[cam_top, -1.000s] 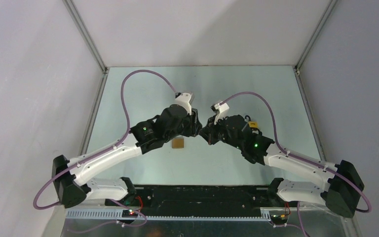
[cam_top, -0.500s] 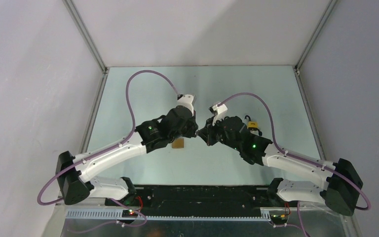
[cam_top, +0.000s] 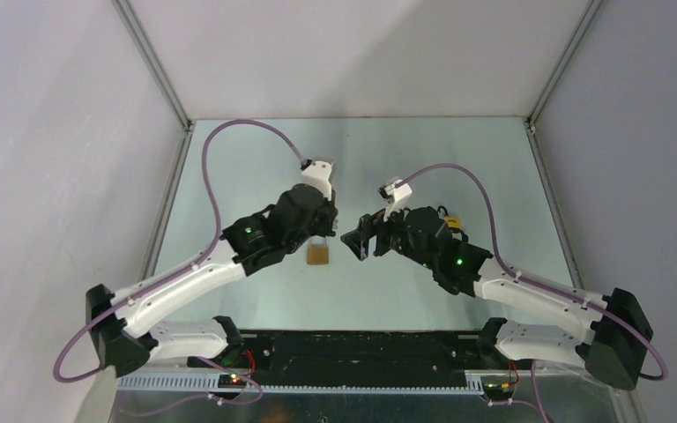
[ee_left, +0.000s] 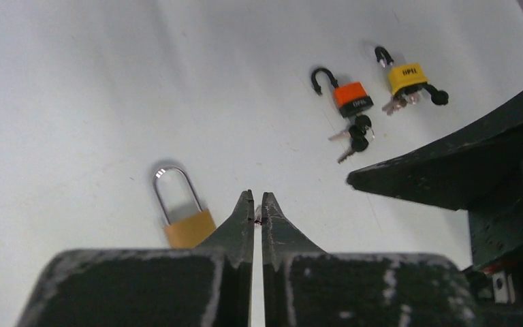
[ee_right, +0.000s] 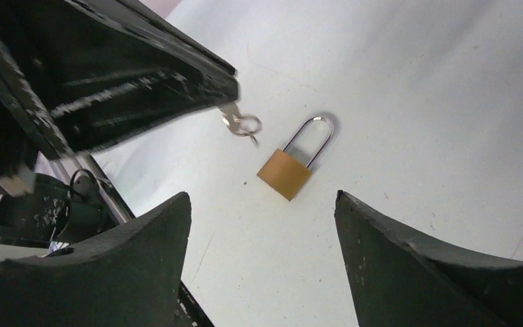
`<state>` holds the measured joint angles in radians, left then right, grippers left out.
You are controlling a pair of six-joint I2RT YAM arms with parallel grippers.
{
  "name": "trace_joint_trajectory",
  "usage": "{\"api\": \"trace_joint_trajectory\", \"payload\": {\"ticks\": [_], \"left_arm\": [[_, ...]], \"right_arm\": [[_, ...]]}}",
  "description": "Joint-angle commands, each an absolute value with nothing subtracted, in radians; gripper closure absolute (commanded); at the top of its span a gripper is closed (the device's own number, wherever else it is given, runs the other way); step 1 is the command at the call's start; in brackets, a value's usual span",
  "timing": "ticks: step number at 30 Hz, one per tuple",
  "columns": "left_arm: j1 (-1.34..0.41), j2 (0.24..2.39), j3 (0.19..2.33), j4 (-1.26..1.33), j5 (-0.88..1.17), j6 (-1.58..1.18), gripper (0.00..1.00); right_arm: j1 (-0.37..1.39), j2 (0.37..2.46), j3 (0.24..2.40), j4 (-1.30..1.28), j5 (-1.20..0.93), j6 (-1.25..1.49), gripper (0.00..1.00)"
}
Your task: Unlock with the key
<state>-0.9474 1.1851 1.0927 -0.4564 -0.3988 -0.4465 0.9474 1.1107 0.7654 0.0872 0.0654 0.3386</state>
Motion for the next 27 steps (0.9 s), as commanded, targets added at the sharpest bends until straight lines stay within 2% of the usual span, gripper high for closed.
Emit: {"api": "trace_joint_trajectory", "payload": {"ticks": [1,3,6,8,10,14,20,23,27], "left_arm": [[-0.918,1.08,1.076,-0.34,-0.406,-0.218,1.0],[-0.898,1.046,1.054,-0.298,-0.33,-0.119,1.0],[-0.877,0.988,0.997,-0.223,-0.257,-0.046,1.0],[-0.865,0.946,0.963,-0.175,-0.188,-0.008,1.0],[-0.845,0.912,0.942,-0.13,-0.088,0.028,1.0],[-0.797,0.885,0.943,-0.084,0.185,0.036,1.0],[-0.779,0.941,1.017,-0.034,0.5,0.009,1.0],[-0.78,0.974,1.051,-0.008,0.58,-0.021,1.0],[-0.78,1.006,1.085,0.033,0.668,-0.041,1.0]], "right_arm": [[0.916,1.049,0.791,0.128,0.05,0.324,0.16],[0.878,1.035,0.792,0.125,0.003,0.321,0.11],[0.816,1.012,0.792,0.135,-0.108,0.328,0.11],[0.75,0.995,0.79,0.157,-0.325,0.333,0.13],[0.683,0.989,0.786,0.211,-0.503,0.36,0.19],[0.573,1.002,0.77,0.367,-0.715,0.447,0.26],[0.499,1.019,0.768,0.505,-0.909,0.478,0.3],[0.463,1.025,0.768,0.571,-0.978,0.51,0.31],[0.419,1.038,0.768,0.686,-1.089,0.59,0.38]]}}
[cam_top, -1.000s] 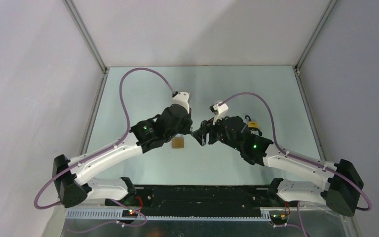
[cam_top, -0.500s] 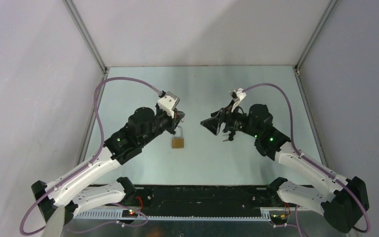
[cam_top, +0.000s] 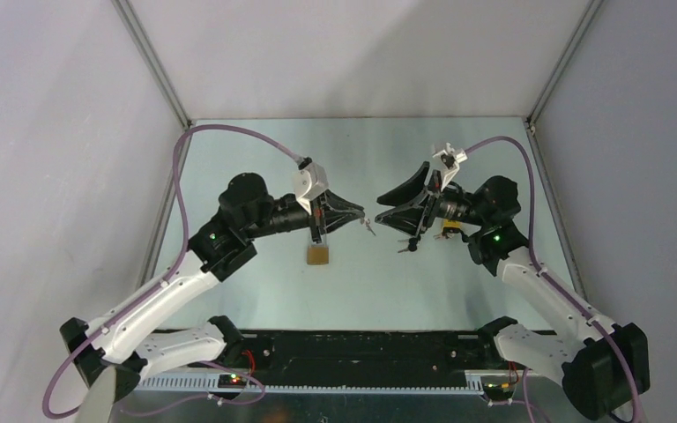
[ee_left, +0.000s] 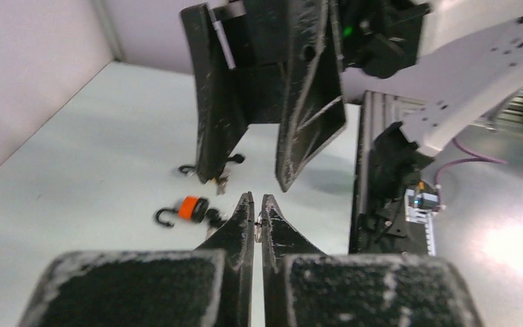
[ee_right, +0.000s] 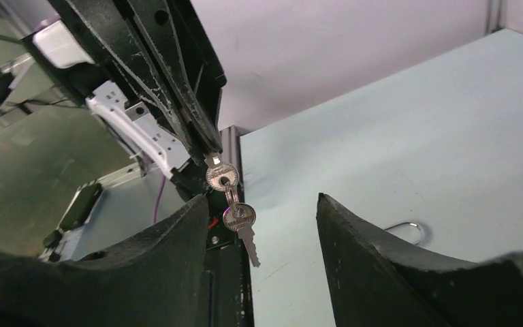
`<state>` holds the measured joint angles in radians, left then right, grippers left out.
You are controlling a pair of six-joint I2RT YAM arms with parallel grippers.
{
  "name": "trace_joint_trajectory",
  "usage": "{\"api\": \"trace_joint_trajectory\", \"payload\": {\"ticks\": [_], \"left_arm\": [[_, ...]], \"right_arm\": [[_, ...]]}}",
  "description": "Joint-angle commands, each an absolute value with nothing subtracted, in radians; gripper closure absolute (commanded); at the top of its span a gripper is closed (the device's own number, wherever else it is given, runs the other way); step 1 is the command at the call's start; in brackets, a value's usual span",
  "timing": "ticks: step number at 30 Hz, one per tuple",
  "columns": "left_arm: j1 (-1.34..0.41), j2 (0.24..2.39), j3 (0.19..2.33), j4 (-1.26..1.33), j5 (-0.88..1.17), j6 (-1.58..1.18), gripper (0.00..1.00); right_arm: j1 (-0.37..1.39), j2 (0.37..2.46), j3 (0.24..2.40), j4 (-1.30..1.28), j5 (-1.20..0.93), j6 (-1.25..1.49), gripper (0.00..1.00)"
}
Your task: Unlock with the key
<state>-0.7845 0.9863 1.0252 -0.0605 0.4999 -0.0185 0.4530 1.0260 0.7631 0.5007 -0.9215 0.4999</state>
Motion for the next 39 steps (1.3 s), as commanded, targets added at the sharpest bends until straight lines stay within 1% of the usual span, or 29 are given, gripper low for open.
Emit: {"api": "trace_joint_trajectory", "payload": {"ticks": [1,7,17,25,31,39], "left_arm": [[-0.779,1.012,1.088,0.04,0.693,-0.048,1.0],[-0.781,1.062,1.128,0.075,0.763,-0.068,1.0],[-0.781,1.12,1.179,0.088,0.818,-0.065,1.0],[-0.782,1.138,1.193,0.093,0.843,-0.064,1.0],[-0.781,1.145,1.198,0.095,0.864,-0.06,1.0],[-0.781,1.153,1.2,0.095,0.878,-0.054,1.0]], "right_arm": [[0.411,1.04,0.768,0.701,-1.119,0.61,0.41],[0.398,1.048,0.769,0.817,-1.189,0.695,0.53],[0.397,1.104,0.772,1.071,-1.25,0.879,0.57],[0.402,1.146,0.794,1.161,-1.274,0.965,0.63],[0.407,1.17,0.804,1.205,-1.275,1.012,0.71],[0.41,1.208,0.821,1.339,-1.284,1.123,0.75]]}}
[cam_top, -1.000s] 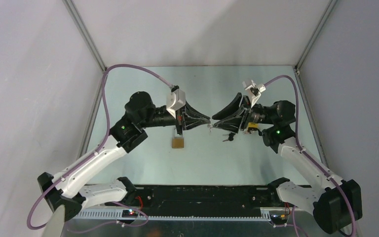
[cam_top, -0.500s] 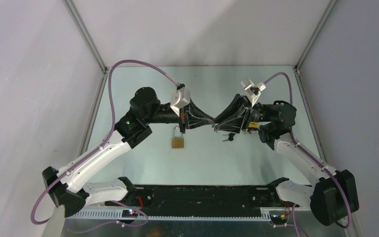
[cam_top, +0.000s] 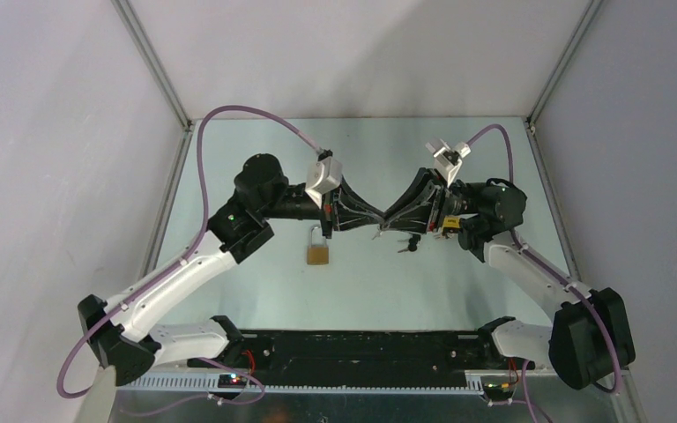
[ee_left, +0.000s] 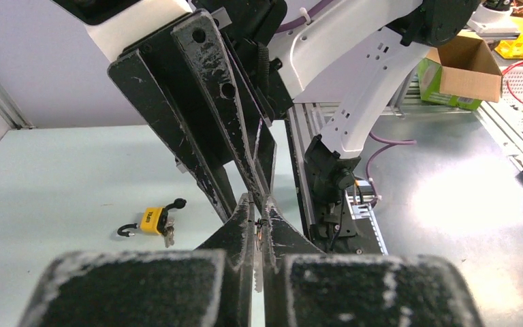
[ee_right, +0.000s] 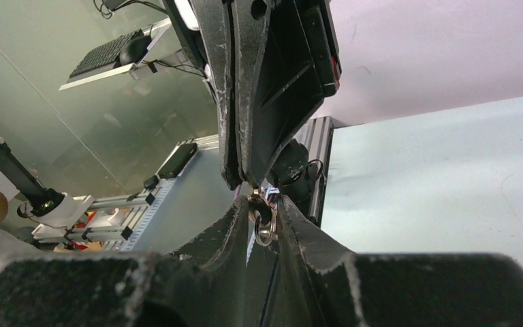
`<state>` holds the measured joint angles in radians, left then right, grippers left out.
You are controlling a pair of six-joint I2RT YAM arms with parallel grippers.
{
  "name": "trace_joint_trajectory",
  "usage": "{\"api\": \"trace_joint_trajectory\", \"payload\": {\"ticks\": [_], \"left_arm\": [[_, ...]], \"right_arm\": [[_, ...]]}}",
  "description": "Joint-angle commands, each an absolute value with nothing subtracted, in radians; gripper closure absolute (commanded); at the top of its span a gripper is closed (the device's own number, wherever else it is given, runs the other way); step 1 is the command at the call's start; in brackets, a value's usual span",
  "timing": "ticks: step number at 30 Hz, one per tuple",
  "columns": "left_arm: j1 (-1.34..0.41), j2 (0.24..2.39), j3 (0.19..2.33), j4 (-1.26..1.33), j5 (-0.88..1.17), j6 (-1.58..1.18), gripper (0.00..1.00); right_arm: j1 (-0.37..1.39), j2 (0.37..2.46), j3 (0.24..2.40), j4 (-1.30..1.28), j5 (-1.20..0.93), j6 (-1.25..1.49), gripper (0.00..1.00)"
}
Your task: Unlock with the key
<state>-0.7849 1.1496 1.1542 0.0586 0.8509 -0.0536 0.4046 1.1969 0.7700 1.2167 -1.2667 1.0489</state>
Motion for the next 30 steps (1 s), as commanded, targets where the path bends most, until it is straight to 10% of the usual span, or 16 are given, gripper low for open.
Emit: {"api": "trace_joint_trajectory", "payload": {"ticks": [1,7,15,21,30], "left_arm": [[-0.781,1.153,1.201,0.095,0.88,-0.055,1.0],[-0.781,1.155,1.202,0.095,0.869,-0.046,1.0],[-0.781,1.123,1.171,0.096,0.772,-0.033,0.94],[-0.779,1.076,1.123,0.098,0.412,-0.111,0.22],[-0.657,1.051,1.108,-0.253,-0.092,-0.487,0.0]], "right_arm": [[0.409,1.212,0.823,1.35,-1.285,1.129,0.75],[0.411,1.22,0.83,1.358,-1.307,1.148,1.0],[0.408,1.232,0.828,1.335,-1.321,1.149,1.0],[0.4,1.217,0.805,1.082,-1.275,1.002,1.0],[0.404,1.099,0.771,0.354,-0.938,0.556,1.0]]}}
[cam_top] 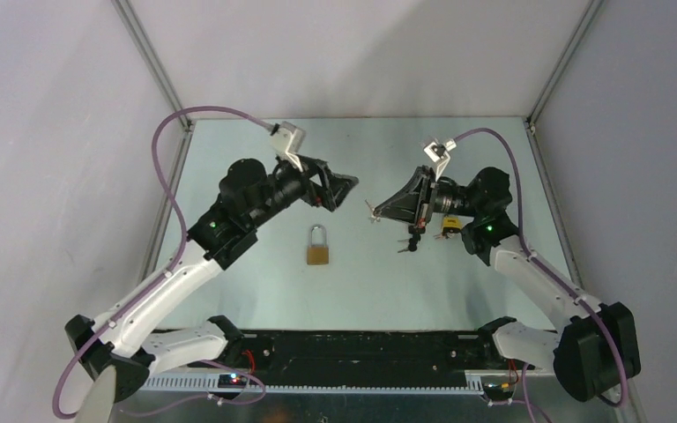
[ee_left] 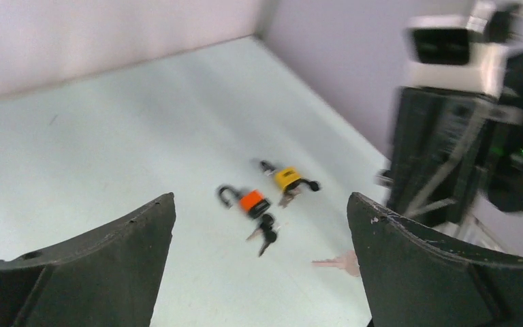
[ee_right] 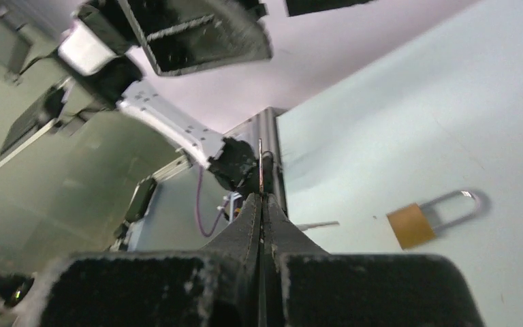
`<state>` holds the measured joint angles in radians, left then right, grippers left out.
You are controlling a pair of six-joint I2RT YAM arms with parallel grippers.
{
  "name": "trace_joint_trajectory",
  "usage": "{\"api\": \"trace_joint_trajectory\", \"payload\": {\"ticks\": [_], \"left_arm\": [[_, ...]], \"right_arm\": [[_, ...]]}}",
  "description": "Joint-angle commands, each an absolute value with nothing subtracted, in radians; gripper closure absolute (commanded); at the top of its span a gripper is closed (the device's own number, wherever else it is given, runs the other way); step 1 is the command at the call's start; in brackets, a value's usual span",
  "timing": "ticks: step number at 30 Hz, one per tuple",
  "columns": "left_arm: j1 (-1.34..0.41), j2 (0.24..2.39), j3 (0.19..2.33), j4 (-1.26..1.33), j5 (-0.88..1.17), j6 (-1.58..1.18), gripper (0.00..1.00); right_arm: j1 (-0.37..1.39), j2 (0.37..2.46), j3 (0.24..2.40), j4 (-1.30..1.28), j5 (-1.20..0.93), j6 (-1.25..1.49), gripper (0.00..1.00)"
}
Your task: Unlock with the key
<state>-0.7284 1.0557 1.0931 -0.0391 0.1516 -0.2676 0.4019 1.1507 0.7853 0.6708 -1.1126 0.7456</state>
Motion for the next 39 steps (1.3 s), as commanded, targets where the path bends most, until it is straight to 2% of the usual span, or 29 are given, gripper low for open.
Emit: {"api": "trace_joint_trajectory", "payload": {"ticks": [1,6,10,15,23,39], "left_arm": [[-0.616,1.054,1.097,-0.277,-0.079,-0.521,0.0],[-0.457,1.11,1.026,-0.446,0.063,-0.709,0.01],[-0.442,1.207,0.978,-0.532,0.008,-0.738,0.0],[-0.445,1.428,1.036,-0.652,-0.033,-0.676,0.01],[-0.518,1.642,1.116,-0.702,-0.064,-0.671,0.03],[-0.594,1.837,1.191,-0.704,-0.121,-0.674,0.19]], "right_arm": [[0.406,1.095,0.764,0.323,-0.901,0.556,1.0],[0.431,1.059,0.696,0.239,-0.757,0.574,1.0],[0.465,1.043,0.679,0.147,-0.642,0.574,1.0],[0.516,1.041,0.673,0.089,-0.536,0.576,1.0],[0.599,1.054,0.656,0.082,-0.442,0.596,1.0],[0.654,1.029,0.595,0.108,-0.363,0.649,1.0]]}}
